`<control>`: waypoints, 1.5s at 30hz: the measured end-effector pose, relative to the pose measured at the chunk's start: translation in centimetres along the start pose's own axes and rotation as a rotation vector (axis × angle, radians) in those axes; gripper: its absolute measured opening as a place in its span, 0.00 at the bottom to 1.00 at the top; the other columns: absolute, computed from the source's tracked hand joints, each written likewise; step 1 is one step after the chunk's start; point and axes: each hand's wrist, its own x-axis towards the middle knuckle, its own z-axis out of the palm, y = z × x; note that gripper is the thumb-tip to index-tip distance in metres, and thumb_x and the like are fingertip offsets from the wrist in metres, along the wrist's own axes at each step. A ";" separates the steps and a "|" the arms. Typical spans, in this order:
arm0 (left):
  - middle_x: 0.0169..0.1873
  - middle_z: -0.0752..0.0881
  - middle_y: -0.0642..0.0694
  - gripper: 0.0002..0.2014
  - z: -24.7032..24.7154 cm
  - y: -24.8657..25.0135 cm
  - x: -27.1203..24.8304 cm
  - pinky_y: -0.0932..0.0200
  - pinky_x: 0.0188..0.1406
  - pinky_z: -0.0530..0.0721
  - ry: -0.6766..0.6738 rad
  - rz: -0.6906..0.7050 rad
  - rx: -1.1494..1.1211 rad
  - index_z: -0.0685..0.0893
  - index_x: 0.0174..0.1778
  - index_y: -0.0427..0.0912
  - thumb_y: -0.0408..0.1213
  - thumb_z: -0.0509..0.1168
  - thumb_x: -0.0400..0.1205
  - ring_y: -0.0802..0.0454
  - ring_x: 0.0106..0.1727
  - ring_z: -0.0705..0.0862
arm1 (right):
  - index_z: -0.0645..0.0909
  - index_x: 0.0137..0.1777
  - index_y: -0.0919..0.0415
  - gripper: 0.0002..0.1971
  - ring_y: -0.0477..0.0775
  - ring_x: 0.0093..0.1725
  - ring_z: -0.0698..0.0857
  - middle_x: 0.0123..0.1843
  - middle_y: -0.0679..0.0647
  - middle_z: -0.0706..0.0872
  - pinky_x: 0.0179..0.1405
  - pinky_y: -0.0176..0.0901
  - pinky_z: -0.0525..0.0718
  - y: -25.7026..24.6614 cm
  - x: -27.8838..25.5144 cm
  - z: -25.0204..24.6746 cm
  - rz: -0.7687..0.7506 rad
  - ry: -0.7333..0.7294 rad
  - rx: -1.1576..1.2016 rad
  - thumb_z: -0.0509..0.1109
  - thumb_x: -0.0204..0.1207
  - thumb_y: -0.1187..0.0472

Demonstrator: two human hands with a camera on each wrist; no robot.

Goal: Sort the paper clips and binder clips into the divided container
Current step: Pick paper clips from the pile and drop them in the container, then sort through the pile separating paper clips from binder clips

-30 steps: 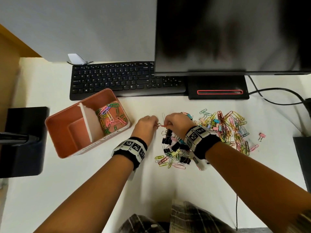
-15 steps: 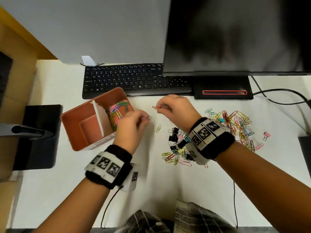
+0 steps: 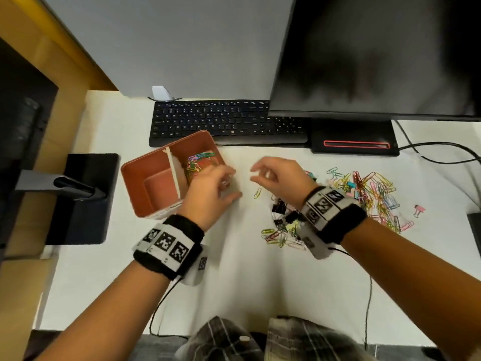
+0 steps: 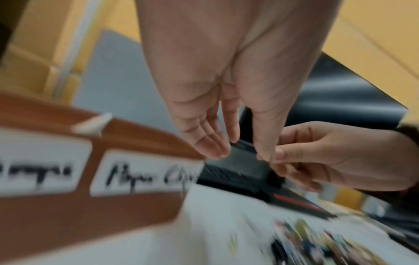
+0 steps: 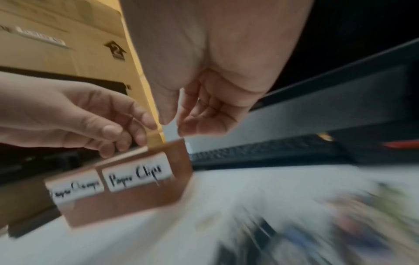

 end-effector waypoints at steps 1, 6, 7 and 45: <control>0.47 0.80 0.48 0.18 1.5 0.1 -0.6 0.62 0.42 0.78 -0.068 -0.013 -0.021 0.80 0.55 0.45 0.41 0.75 0.71 0.55 0.41 0.78 | 0.83 0.51 0.55 0.08 0.35 0.29 0.74 0.32 0.39 0.78 0.35 0.27 0.73 1.5 -1.7 -0.3 0.042 -0.045 -0.007 0.71 0.75 0.54; 0.47 0.74 0.50 0.24 8.5 -0.3 -2.3 0.61 0.45 0.74 -0.341 -0.080 0.001 0.76 0.54 0.47 0.52 0.76 0.68 0.54 0.45 0.76 | 0.83 0.49 0.57 0.09 0.34 0.30 0.77 0.31 0.37 0.76 0.32 0.25 0.70 7.9 -8.9 0.6 0.202 -0.219 -0.024 0.76 0.70 0.56; 0.49 0.74 0.49 0.26 9.6 -0.4 -2.5 0.59 0.49 0.75 -0.360 -0.088 0.005 0.76 0.55 0.47 0.52 0.76 0.67 0.52 0.50 0.76 | 0.82 0.51 0.57 0.12 0.35 0.32 0.75 0.33 0.37 0.76 0.34 0.28 0.70 8.6 -9.9 1.0 0.229 -0.243 -0.047 0.76 0.69 0.56; 0.43 0.82 0.39 0.04 12.1 -2.1 -1.7 0.58 0.43 0.74 -0.306 -0.030 0.254 0.82 0.48 0.38 0.32 0.64 0.79 0.40 0.47 0.81 | 0.82 0.55 0.65 0.10 0.61 0.59 0.79 0.56 0.61 0.85 0.59 0.49 0.76 9.1 -7.2 4.5 0.144 -0.216 -0.187 0.65 0.79 0.62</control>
